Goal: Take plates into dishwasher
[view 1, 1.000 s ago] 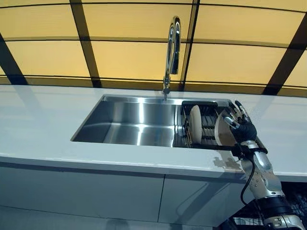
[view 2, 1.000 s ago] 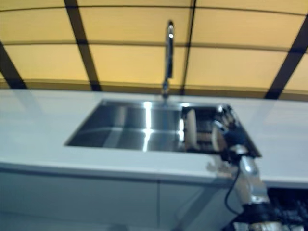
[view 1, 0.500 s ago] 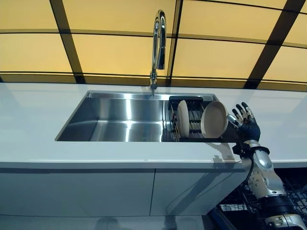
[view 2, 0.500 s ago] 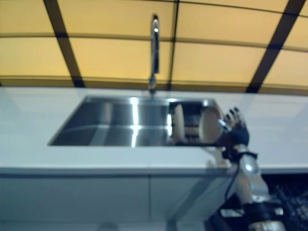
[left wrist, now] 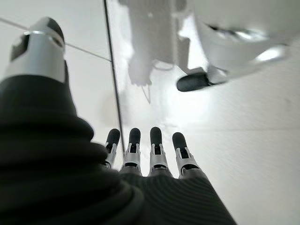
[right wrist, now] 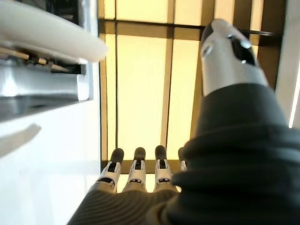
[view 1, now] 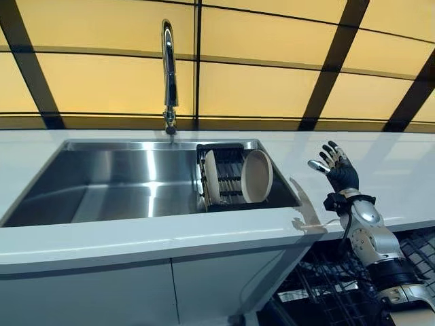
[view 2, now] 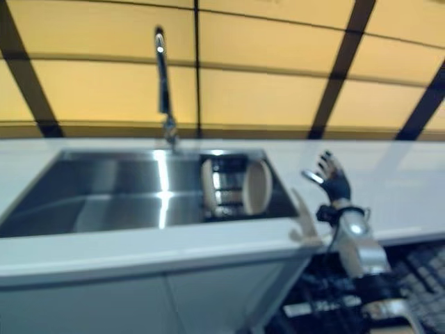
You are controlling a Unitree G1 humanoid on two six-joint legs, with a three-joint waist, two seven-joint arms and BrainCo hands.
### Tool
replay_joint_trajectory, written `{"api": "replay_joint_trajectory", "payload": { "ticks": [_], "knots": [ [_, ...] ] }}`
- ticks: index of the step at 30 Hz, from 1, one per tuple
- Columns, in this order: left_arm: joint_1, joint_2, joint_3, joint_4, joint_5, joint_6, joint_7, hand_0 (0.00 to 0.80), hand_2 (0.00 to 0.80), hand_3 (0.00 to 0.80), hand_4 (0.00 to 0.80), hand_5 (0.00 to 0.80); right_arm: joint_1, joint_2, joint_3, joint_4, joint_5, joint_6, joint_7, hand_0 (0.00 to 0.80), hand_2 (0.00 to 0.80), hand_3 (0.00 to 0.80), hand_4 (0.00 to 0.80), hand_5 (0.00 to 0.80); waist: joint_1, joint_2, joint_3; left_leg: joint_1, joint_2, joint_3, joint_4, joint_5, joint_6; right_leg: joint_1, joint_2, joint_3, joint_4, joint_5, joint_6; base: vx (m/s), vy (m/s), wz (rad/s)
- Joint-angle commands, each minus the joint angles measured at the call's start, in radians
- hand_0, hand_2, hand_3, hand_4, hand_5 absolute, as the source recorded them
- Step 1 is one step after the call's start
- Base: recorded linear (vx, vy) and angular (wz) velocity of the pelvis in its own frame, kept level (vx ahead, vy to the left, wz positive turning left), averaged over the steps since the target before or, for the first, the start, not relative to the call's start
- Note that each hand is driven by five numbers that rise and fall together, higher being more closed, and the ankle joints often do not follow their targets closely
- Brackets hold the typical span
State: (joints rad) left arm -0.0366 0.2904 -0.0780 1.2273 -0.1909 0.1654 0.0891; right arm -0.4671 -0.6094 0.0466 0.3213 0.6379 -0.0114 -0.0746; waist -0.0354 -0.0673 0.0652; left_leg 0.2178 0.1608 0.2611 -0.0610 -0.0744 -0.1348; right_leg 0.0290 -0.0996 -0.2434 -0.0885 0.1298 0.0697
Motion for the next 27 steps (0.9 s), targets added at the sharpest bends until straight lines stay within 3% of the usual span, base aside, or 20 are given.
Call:
{"api": "replay_joint_trajectory", "payload": {
  "ticks": [1, 2, 3, 4, 6, 7, 9, 10, 15, 27],
  "knots": [
    [-0.02, 0.025, -0.023, 0.061, -0.035, -0.013, 0.028, 0.0, 0.0, 0.0, 0.0, 0.0, -0.124, -0.056, 0.007, 0.02, -0.029, -0.017, -0.018, 0.0, 0.0, 0.0, 0.0, 0.0, 0.026, 0.001, -0.031, -0.066, -0.02, -0.014, 0.084, 0.031, 0.046, 0.027, -0.069, -0.026, 0.071, -0.073, 0.04, 0.028, -0.074, -0.02],
    [-0.013, 0.023, -0.018, 0.066, -0.035, -0.025, 0.023, 0.0, 0.0, 0.0, 0.0, 0.0, -0.144, -0.066, 0.016, 0.033, -0.04, -0.016, -0.015, 0.0, 0.0, 0.0, 0.0, 0.0, 0.031, -0.005, -0.028, -0.082, -0.013, -0.028, 0.154, 0.033, 0.037, 0.028, -0.059, -0.017, 0.069, -0.08, 0.022, 0.005, -0.103, -0.04],
    [-0.004, 0.016, -0.017, 0.07, -0.043, -0.047, 0.021, 0.0, 0.0, 0.0, 0.0, 0.0, -0.163, -0.073, 0.042, 0.047, -0.05, -0.031, -0.016, 0.0, 0.0, 0.0, 0.0, 0.0, 0.051, -0.016, -0.009, -0.158, -0.023, -0.084, 0.334, 0.074, 0.027, 0.037, -0.046, -0.005, 0.062, -0.086, -0.008, 0.01, -0.1, -0.11],
    [-0.002, 0.011, -0.025, 0.059, -0.051, -0.048, 0.018, 0.0, 0.0, 0.0, 0.0, 0.0, -0.165, -0.072, 0.054, 0.043, -0.061, -0.04, -0.023, 0.0, 0.0, 0.0, 0.0, 0.0, 0.068, -0.016, 0.007, -0.224, -0.042, -0.133, 0.399, 0.108, 0.019, 0.047, -0.037, 0.011, 0.056, -0.086, -0.018, 0.003, -0.053, -0.2],
    [0.0, 0.005, -0.037, 0.039, -0.059, -0.045, 0.015, 0.0, 0.0, 0.0, 0.0, 0.0, -0.168, -0.069, 0.066, 0.039, -0.079, -0.049, -0.038, 0.0, 0.0, 0.0, 0.0, 0.0, 0.093, -0.003, 0.027, -0.285, -0.056, -0.175, 0.327, 0.14, 0.012, 0.067, -0.026, 0.038, 0.05, -0.088, -0.007, 0.07, 0.118, -0.41],
    [0.0, -0.004, -0.042, 0.024, -0.038, -0.04, 0.012, 0.0, 0.0, 0.0, 0.0, 0.0, -0.17, -0.065, 0.075, 0.038, -0.096, -0.059, -0.052, 0.0, 0.0, 0.0, 0.0, 0.0, 0.108, 0.007, 0.053, -0.324, -0.023, -0.156, 0.258, 0.189, 0.007, 0.092, -0.029, 0.06, 0.056, -0.1, 0.0, 0.093, 0.153, -0.4],
    [-0.015, -0.004, -0.059, 0.01, -0.048, -0.027, 0.015, 0.0, 0.0, 0.0, 0.0, 0.0, -0.168, -0.063, 0.073, 0.032, -0.1, -0.053, -0.056, 0.0, 0.0, 0.0, 0.0, 0.0, 0.11, 0.004, 0.057, -0.315, -0.035, -0.16, 0.242, 0.141, 0.02, 0.094, -0.051, 0.044, 0.061, -0.101, 0.01, 0.07, 0.13, -0.15],
    [-0.036, -0.003, -0.069, 0.011, -0.057, -0.015, 0.019, 0.0, 0.0, 0.0, 0.0, 0.0, -0.164, -0.066, 0.07, 0.025, -0.091, -0.037, -0.049, 0.0, 0.0, 0.0, 0.0, 0.0, 0.106, 0.004, 0.044, -0.269, -0.035, -0.141, 0.161, 0.12, 0.03, 0.1, -0.067, 0.017, 0.061, -0.104, 0.024, 0.095, 0.155, -0.24],
    [-0.047, 0.005, -0.075, 0.026, -0.053, -0.017, 0.033, 0.0, 0.0, 0.0, 0.0, 0.0, -0.142, -0.097, 0.042, 0.029, -0.116, 0.009, -0.048, 0.0, 0.0, 0.0, 0.0, 0.0, 0.091, 0.004, -0.006, -0.165, -0.051, -0.131, 0.026, 0.124, 0.033, 0.096, -0.073, -0.02, 0.042, -0.093, 0.044, 0.097, 0.069, -0.38],
    [-0.027, 0.012, -0.083, 0.039, -0.035, -0.029, 0.015, 0.0, 0.0, 0.0, 0.0, 0.0, -0.231, -0.141, 0.086, 0.073, -0.223, 0.167, -0.095, 0.0, 0.0, 0.0, 0.0, 0.0, 0.096, -0.001, -0.019, -0.153, -0.052, -0.113, -0.012, 0.13, 0.04, 0.094, -0.067, -0.027, 0.022, -0.088, 0.047, 0.007, 0.004, 0.12]
  ]
}}
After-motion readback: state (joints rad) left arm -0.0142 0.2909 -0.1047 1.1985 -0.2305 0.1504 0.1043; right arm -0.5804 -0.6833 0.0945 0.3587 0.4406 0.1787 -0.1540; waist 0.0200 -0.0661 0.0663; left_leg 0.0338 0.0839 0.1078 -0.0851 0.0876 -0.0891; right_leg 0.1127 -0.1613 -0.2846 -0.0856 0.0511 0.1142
